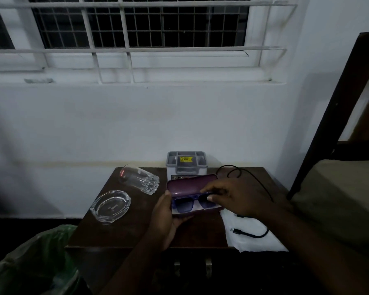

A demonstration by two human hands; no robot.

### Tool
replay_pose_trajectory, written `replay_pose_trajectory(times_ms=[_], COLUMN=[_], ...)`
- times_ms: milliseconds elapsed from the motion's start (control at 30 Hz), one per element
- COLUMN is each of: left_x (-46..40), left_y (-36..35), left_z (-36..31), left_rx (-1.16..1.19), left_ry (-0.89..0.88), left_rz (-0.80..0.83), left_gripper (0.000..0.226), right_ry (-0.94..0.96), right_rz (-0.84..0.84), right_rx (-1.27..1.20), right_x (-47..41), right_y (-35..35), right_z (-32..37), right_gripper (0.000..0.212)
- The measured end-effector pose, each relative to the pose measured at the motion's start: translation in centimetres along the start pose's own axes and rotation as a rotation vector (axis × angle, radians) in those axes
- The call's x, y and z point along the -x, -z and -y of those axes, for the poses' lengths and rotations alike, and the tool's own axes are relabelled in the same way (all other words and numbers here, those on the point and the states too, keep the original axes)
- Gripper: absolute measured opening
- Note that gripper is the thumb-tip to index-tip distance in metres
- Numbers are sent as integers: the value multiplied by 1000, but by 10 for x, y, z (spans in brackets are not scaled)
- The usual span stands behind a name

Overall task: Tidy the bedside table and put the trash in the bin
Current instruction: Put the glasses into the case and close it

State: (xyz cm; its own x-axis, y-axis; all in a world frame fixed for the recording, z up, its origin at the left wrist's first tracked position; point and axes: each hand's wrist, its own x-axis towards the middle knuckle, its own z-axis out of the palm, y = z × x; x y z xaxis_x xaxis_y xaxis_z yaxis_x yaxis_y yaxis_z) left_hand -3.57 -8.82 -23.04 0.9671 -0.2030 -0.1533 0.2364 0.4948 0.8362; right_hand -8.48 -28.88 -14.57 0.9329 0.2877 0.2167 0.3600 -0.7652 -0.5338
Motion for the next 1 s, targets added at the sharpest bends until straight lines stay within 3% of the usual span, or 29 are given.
replay_pose_trajectory(times_ms=[433,567,700,867,1000], left_x=[4,5,7,6,6], left_y=[-3,-2,-2,-1,0], left_z=[-3,-6,-8,-9,-12], left_rx=[-15,-18,-18,-3,88], left_ry=[-8,-27,-49,-15,75], left_rz=[31,49,58,75,126], left_gripper=[38,32,28,35,54], right_ry=[85,-237,-566,-554,-612], right_rz=[-7,-271,-34,36,36], right_rx=[182,-133,-635,-907,-1000], right_x=[-4,-10,-5,-4,-7], right_y=[-3,-7,-6,-5,-10], right_z=[-5,0,3,-9,-18], right_gripper=[24,43,53,36,41])
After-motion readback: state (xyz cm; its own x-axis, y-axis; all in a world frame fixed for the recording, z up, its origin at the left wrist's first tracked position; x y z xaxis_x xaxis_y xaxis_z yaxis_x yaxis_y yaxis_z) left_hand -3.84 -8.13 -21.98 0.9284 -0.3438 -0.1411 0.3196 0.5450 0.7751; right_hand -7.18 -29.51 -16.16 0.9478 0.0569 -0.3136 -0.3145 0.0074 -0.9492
